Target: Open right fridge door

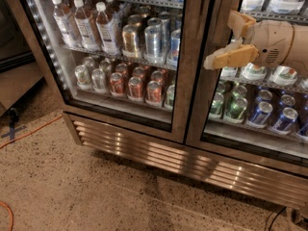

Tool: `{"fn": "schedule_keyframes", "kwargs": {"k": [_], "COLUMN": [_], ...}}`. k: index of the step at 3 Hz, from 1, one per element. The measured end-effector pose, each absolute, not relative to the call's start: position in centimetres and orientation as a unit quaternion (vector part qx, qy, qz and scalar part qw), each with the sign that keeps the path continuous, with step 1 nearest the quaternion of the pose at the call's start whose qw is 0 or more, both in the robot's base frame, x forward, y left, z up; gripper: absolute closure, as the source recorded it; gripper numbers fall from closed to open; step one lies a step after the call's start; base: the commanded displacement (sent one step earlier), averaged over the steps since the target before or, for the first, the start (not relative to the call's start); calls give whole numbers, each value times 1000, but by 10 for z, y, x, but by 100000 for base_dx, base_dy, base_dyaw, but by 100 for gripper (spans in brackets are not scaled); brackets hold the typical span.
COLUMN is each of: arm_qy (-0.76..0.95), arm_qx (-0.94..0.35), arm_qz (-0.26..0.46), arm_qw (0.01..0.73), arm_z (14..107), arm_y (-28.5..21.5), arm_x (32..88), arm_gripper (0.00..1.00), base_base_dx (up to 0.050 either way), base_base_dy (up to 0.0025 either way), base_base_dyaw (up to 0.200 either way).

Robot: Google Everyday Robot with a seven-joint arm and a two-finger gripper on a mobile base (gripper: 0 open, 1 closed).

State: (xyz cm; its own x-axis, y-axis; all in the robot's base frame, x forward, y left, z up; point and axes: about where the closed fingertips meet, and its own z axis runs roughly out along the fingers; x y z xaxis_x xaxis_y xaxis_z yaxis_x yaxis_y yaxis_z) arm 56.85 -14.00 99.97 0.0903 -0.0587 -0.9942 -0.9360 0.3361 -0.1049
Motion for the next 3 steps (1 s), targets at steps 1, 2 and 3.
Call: {"fn": "schedule_keyframes", "kwargs": {"k": [1, 2, 3], "arm_qy": [564, 564, 564], "arm_qx": [-441, -441, -441], "arm_qz": [370, 370, 370], "arm_qw": [592, 592, 592], "arm_z": [1000, 1000, 1000], "arm_y": [-140, -140, -140], "arm_x": [568, 568, 568], "arm_gripper": [0, 0, 18], "base_base_dx": [-2, 0, 0], "base_base_dy": [3, 0, 0], "base_base_dyaw": [19958, 0, 0]}}
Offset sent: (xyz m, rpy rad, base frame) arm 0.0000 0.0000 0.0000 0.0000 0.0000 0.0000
